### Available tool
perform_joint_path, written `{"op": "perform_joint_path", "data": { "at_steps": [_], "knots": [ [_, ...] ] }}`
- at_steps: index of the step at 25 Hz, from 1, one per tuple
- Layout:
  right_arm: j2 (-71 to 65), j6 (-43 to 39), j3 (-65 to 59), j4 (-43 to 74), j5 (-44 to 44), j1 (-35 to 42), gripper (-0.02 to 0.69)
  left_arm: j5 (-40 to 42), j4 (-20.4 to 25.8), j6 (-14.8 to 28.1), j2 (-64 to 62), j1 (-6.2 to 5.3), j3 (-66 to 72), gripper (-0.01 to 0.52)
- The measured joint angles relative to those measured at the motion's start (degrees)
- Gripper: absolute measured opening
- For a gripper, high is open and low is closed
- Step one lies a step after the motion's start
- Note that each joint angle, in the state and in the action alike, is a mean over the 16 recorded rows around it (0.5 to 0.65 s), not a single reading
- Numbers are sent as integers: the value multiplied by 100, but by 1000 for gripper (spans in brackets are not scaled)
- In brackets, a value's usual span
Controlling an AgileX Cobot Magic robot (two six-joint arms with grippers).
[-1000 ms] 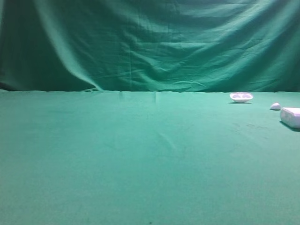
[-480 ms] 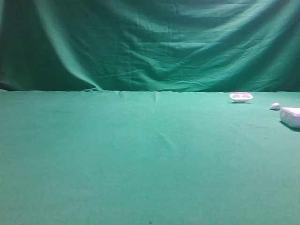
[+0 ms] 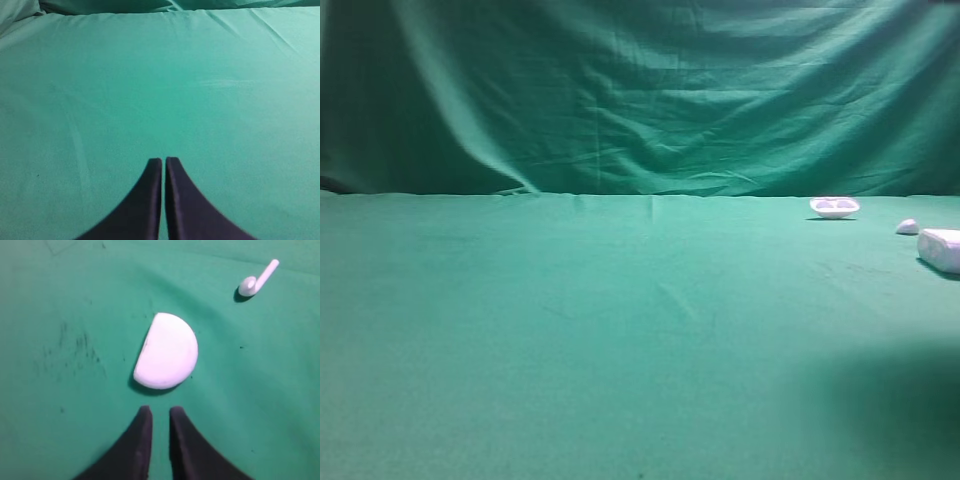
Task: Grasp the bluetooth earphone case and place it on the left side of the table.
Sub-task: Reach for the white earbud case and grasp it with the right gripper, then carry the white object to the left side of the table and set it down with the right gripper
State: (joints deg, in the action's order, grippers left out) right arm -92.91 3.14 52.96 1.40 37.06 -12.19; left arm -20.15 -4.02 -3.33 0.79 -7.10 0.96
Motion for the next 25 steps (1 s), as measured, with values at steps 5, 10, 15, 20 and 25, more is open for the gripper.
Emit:
{"op": "perform_joint_path", "data": {
  "at_steps": [5,10,15,20,25],
  "knots": [
    [-389,0,8,37,-310,0,587,0,0,0,0,0,0,0],
    [-638,0,17,88,-507,-2,512,0,0,0,0,0,0,0],
    [-756,-1,114,121,-454,-24,421,0,0,0,0,0,0,0],
    [-773,6,569,80,-90,-214,351,0,0,0,0,0,0,0],
    [-847,71,1487,-2,304,-752,321,0,0,0,0,0,0,0]
  ]
}}
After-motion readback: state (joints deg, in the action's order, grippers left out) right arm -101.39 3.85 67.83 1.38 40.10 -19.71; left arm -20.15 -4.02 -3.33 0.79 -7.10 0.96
